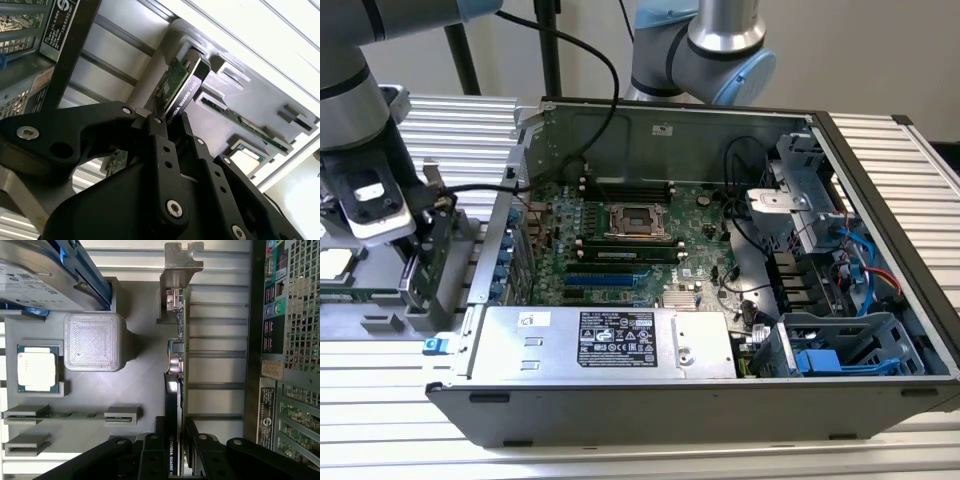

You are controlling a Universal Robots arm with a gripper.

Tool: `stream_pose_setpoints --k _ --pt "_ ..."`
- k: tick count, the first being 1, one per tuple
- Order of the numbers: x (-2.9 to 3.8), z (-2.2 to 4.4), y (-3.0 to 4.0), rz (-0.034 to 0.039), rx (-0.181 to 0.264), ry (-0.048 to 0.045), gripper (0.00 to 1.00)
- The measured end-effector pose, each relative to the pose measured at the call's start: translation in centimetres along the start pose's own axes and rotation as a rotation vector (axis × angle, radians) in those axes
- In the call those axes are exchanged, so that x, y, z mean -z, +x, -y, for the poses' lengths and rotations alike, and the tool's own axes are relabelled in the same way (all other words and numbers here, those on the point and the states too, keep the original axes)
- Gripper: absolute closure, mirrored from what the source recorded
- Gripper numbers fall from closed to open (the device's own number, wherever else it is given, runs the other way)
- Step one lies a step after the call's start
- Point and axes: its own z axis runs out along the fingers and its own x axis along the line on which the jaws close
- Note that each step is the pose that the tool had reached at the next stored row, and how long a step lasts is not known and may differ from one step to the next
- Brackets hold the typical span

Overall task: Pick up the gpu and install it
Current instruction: 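Pick up the gpu and move the gpu toward the slot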

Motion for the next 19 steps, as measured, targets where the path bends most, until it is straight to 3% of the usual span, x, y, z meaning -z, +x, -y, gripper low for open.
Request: stream_pose_setpoints --k 19 --pt "1.34 0.0 -0.02 0.0 0.0 0.0 1.0"
